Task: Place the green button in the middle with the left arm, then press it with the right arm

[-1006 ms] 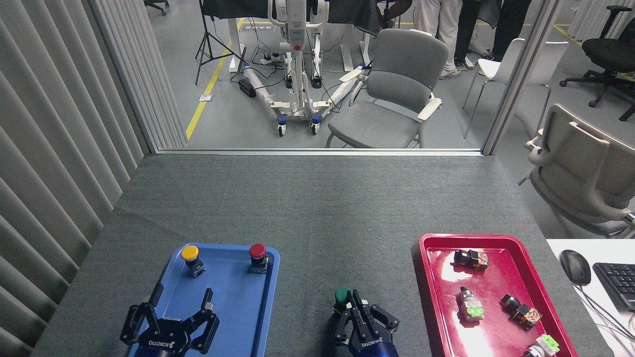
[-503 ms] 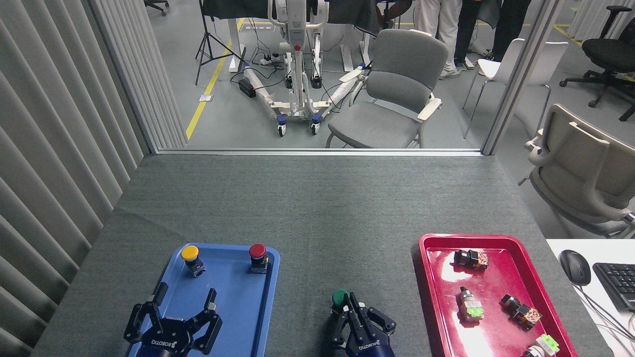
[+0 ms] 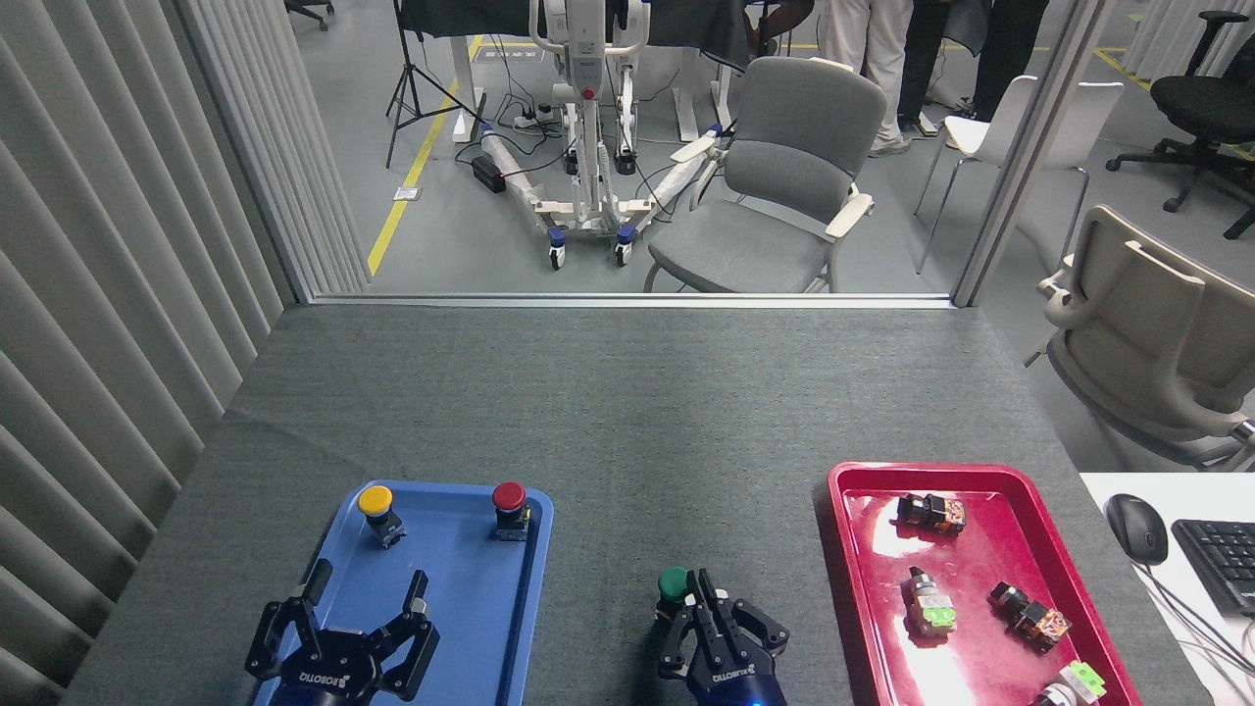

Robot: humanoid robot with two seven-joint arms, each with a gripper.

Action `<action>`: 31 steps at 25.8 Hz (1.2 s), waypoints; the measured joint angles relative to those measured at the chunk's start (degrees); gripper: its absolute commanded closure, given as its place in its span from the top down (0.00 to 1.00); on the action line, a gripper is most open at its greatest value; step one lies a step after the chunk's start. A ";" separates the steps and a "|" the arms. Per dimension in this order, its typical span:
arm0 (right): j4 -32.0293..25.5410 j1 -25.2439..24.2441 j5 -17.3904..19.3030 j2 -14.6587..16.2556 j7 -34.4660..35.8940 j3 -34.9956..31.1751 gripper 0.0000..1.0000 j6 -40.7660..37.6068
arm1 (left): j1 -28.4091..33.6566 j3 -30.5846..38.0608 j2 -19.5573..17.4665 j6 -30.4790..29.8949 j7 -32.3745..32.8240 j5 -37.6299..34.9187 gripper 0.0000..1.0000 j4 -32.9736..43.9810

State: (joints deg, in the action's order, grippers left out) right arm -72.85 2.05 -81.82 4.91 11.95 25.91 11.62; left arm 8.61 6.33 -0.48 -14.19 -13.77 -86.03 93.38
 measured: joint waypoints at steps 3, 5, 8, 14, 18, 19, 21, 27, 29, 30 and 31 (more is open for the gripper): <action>-0.69 0.05 0.00 -0.05 1.60 -0.09 0.17 0.57 | -0.04 0.00 -0.04 -0.01 0.02 0.49 1.00 -0.05; -1.14 0.07 0.00 -0.05 2.22 -0.19 0.19 0.92 | -0.04 0.00 -0.08 -0.01 0.06 0.83 1.00 -0.09; -1.74 0.12 0.00 0.15 2.53 -0.49 0.38 1.16 | -0.03 0.00 -0.12 0.01 0.06 1.24 1.00 -0.16; -2.47 -0.34 -0.07 0.74 2.76 -3.22 0.98 2.66 | 0.30 0.00 -0.40 0.02 0.08 2.17 1.00 -0.26; -4.62 -2.08 -0.08 1.94 3.32 -5.93 1.00 3.37 | 0.15 0.00 -0.89 0.08 0.08 2.73 1.00 -0.72; -5.33 -2.67 -0.10 2.25 3.86 -6.65 1.00 3.38 | 0.12 0.00 -0.93 0.08 0.08 2.79 1.00 -0.76; -6.55 -3.83 -0.14 2.85 5.07 -7.82 1.00 3.37 | 0.03 0.00 -1.00 0.10 0.06 2.90 1.00 -0.83; -8.06 -6.38 -0.25 4.02 7.70 -10.29 1.00 3.39 | -0.07 0.00 -1.08 0.21 -0.13 3.04 1.00 -0.91; -8.52 -7.07 -0.27 4.39 7.89 -11.13 1.00 3.39 | -0.07 0.00 -1.09 0.21 -0.13 3.05 1.00 -0.91; -8.82 -7.37 -0.27 4.61 7.94 -11.63 1.00 3.39 | -0.08 0.00 -1.10 0.18 -0.13 3.07 1.00 -0.89; -9.17 -7.71 -0.27 4.87 7.98 -12.23 1.00 3.39 | -0.09 0.00 -1.09 0.17 -0.13 3.09 1.00 -0.88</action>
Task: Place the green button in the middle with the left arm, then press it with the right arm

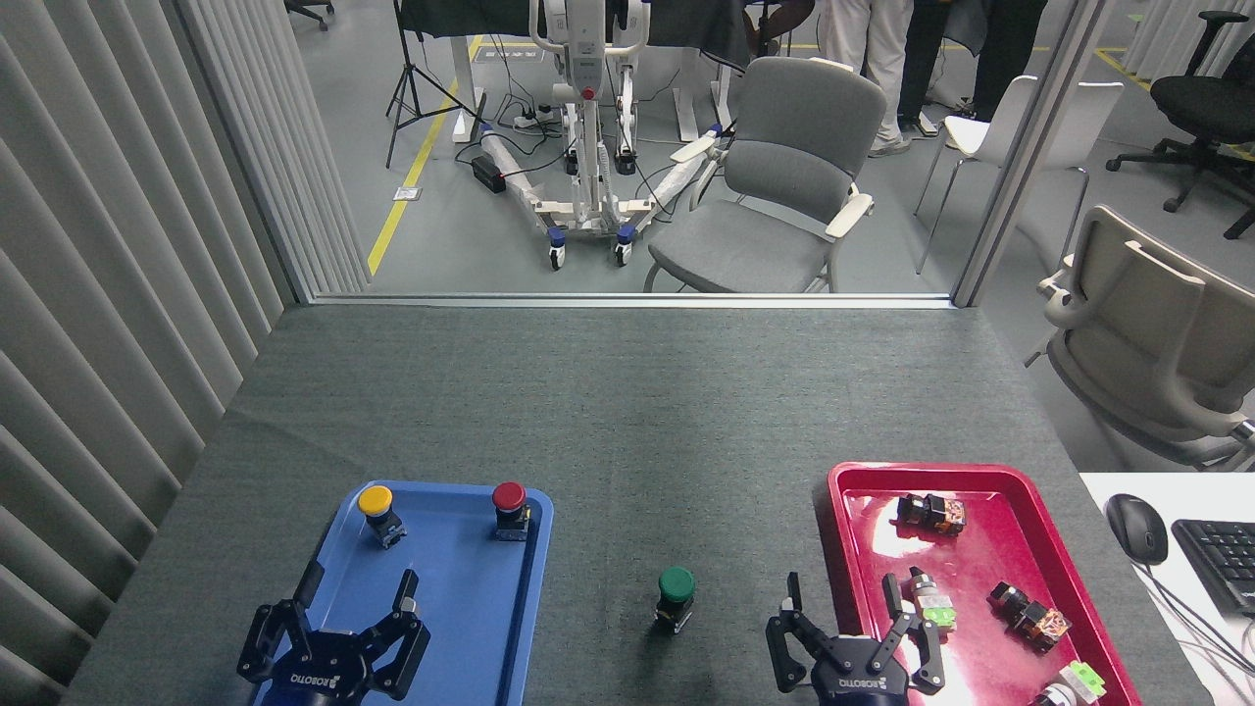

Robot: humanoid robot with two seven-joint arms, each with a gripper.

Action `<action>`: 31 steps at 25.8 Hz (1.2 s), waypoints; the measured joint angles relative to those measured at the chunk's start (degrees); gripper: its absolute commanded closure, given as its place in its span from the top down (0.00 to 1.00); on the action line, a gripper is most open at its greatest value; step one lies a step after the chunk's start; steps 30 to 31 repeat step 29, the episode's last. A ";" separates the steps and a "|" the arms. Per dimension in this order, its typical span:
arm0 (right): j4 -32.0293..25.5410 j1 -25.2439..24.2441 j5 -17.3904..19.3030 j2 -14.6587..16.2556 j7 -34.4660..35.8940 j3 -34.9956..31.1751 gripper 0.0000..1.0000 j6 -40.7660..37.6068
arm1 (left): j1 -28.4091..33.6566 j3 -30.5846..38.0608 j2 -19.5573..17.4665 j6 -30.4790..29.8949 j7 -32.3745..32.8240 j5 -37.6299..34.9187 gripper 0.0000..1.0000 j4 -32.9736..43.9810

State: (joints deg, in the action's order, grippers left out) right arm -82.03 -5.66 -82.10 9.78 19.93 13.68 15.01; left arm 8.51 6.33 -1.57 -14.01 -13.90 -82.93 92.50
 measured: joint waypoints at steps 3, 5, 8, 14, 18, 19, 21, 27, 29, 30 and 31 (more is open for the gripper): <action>-1.15 -0.86 0.00 0.68 0.04 -1.17 1.00 -0.01 | -0.05 0.00 0.02 -0.09 0.00 0.04 1.00 0.03; -1.93 -1.38 0.11 1.05 0.30 -1.59 1.00 -0.11 | -0.11 0.00 0.01 -0.12 0.00 0.05 1.00 0.03; -2.74 -1.90 0.27 1.32 -0.18 -1.93 1.00 -0.22 | -0.46 0.00 -0.09 -0.27 0.00 0.05 1.00 0.01; -4.00 -2.43 0.35 1.59 -0.29 -2.09 1.00 -0.25 | -0.83 0.00 -0.24 -0.91 -0.01 0.06 1.00 -0.02; -4.12 -2.96 0.41 1.55 -0.44 -2.12 1.00 0.12 | -0.83 0.00 -0.63 -1.11 -0.01 0.06 1.00 -0.09; -4.12 -3.18 0.42 1.53 -0.46 -2.10 1.00 0.13 | -0.81 0.00 -0.71 -1.11 -0.01 0.06 1.00 -0.10; -4.12 -3.57 0.43 1.44 -0.53 -2.06 1.00 0.23 | -0.74 0.00 -0.83 -1.15 -0.01 0.06 1.00 -0.01; -4.19 -4.30 0.46 1.15 -0.54 -1.99 1.00 0.34 | -0.63 0.07 -1.31 -1.22 0.07 0.98 1.00 0.20; -4.19 -4.40 0.46 1.13 -0.57 -1.99 1.00 0.34 | -0.63 0.08 -1.69 -1.22 0.12 2.14 1.00 0.21; -4.19 -4.40 0.46 1.13 -0.57 -1.99 1.00 0.34 | -0.63 0.08 -1.69 -1.22 0.12 2.14 1.00 0.21; -4.19 -4.40 0.46 1.13 -0.57 -1.99 1.00 0.34 | -0.63 0.08 -1.69 -1.22 0.12 2.14 1.00 0.21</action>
